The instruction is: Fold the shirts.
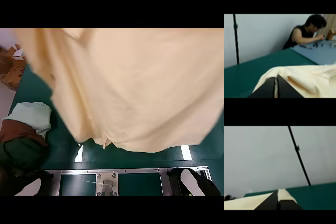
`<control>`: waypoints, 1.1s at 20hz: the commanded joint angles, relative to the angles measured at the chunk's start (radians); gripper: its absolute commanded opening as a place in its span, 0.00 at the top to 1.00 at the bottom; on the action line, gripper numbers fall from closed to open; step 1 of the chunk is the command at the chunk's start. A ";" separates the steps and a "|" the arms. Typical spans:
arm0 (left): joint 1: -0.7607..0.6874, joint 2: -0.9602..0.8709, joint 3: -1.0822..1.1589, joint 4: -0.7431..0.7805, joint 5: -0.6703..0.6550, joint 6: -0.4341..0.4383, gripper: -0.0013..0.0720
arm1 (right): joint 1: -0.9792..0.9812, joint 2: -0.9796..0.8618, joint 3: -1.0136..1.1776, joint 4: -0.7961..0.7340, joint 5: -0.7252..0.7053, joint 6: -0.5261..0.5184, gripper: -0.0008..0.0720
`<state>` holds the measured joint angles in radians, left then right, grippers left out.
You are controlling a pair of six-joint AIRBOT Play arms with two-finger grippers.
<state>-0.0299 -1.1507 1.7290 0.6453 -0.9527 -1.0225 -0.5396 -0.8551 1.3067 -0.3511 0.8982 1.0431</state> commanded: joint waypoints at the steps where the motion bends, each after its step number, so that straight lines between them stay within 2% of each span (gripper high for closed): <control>1: -0.016 -0.277 -0.127 -0.139 0.008 0.134 0.95 | 0.050 -0.100 -0.357 -0.002 -0.175 -0.081 0.97; 3: -0.060 -0.471 -0.127 -0.214 0.057 0.233 0.95 | 0.094 -0.253 -0.447 0.025 -0.294 -0.135 0.97; 5: -0.104 -0.615 -0.109 -0.284 0.161 0.307 0.95 | 0.113 -0.431 -0.433 0.092 -0.326 -0.187 0.97; 7: -0.117 -0.689 -0.090 -0.323 0.235 0.318 0.95 | 0.113 -0.608 -0.360 0.193 -0.320 -0.230 0.97; 9: -0.116 -0.705 -0.086 -0.315 0.263 0.317 0.94 | 0.112 -0.724 -0.269 0.202 -0.286 -0.237 0.97; 10: -0.116 -0.702 -0.086 -0.312 0.260 0.317 0.90 | 0.112 -0.761 -0.232 0.202 -0.263 -0.236 0.96; 11: -0.116 -0.699 -0.085 -0.312 0.260 0.316 0.40 | 0.112 -0.787 -0.200 0.202 -0.236 -0.236 0.84; 12: -0.111 -0.695 -0.085 -0.312 0.256 0.301 0.04 | 0.110 -0.797 -0.180 0.198 -0.224 -0.236 0.75; 14: -0.066 -0.692 -0.051 -0.298 0.128 0.240 0.07 | 0.075 -0.787 -0.146 0.150 -0.172 -0.235 0.69; 16: 0.030 -0.692 0.018 -0.257 -0.104 0.175 0.07 | -0.018 -0.770 -0.108 0.032 -0.011 -0.174 0.69; 18: 0.143 -0.692 0.068 -0.201 -0.316 0.074 0.07 | -0.129 -0.745 -0.108 -0.113 0.160 -0.098 0.69; 20: 0.243 -0.693 0.072 -0.145 -0.468 -0.019 0.07 | -0.224 -0.720 -0.135 -0.244 0.316 -0.046 0.69; 21: 0.285 -0.692 0.065 -0.080 -0.530 -0.058 0.07 | -0.262 -0.704 -0.163 -0.289 0.370 -0.028 0.67; 22: 0.314 -0.693 0.046 -0.031 -0.581 -0.088 0.07 | -0.291 -0.689 -0.190 -0.337 0.406 -0.011 0.58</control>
<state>0.1764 -1.8423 1.7744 0.4892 -1.2888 -0.9836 -0.7273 -1.5745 1.1534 -0.5110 1.1019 0.9577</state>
